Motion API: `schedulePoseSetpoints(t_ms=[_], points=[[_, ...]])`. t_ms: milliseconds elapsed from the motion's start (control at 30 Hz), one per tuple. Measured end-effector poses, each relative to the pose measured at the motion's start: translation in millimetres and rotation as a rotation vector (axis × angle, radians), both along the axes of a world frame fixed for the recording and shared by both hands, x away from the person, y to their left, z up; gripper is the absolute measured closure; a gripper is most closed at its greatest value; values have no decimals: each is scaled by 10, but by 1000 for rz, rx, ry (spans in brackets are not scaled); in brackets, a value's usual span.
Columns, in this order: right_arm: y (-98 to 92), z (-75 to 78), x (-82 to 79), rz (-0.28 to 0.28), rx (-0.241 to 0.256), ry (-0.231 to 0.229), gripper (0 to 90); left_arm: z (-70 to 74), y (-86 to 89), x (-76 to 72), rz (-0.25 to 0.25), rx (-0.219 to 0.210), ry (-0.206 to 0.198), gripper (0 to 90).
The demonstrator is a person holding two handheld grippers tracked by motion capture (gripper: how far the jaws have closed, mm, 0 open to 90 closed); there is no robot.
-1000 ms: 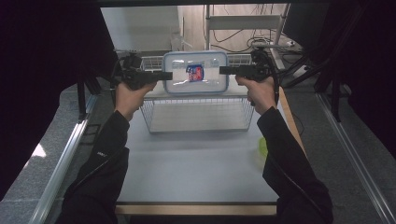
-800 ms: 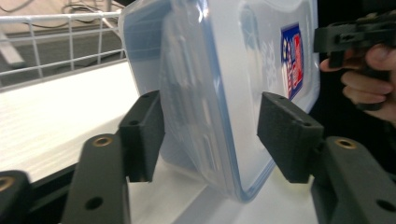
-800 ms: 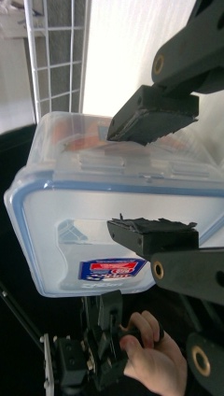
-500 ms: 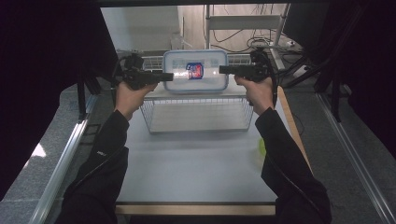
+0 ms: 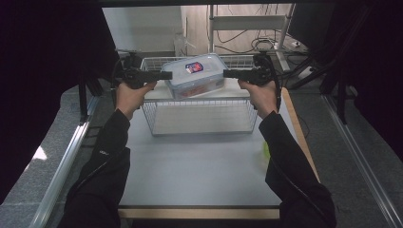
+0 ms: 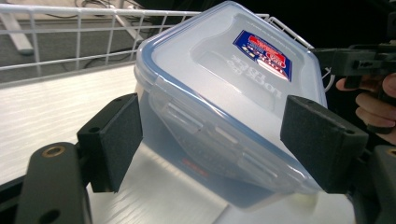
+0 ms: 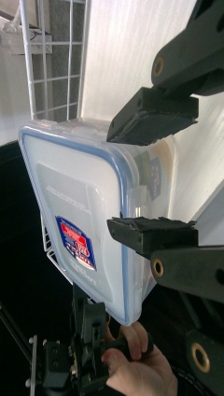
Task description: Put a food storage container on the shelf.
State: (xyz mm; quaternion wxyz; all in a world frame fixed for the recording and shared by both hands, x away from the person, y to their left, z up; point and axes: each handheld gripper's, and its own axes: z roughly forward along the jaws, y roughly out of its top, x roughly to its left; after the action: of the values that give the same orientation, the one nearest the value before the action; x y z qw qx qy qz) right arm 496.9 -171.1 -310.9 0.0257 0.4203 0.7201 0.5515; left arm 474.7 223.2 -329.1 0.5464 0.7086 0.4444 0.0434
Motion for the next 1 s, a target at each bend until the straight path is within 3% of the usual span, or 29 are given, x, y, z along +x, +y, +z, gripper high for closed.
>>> schedulePoseSetpoints(t_ms=[100,233,300,433,567,667,767,1000], points=[[-17,-10,-9,-3,0,-7,521,34,-2,-95,16,24,-41,207],[-39,-16,-48,1,-18,-27,532,78,-34,-320,2,68,-141,263],[-48,-18,-75,6,-33,-40,541,81,-52,-450,7,101,-185,342],[-62,-33,-132,15,-52,-74,579,20,-64,-690,-17,117,-243,530],[-36,-68,-185,28,-73,-82,662,-104,-124,-802,-72,124,-245,687],[11,-107,-203,38,-88,-84,711,-183,-209,-780,-94,159,-228,736],[65,-154,-214,51,-103,-84,765,-230,-285,-706,-82,194,-218,757],[174,-237,-214,68,-141,-87,797,-251,-273,-543,-66,175,-181,766]])
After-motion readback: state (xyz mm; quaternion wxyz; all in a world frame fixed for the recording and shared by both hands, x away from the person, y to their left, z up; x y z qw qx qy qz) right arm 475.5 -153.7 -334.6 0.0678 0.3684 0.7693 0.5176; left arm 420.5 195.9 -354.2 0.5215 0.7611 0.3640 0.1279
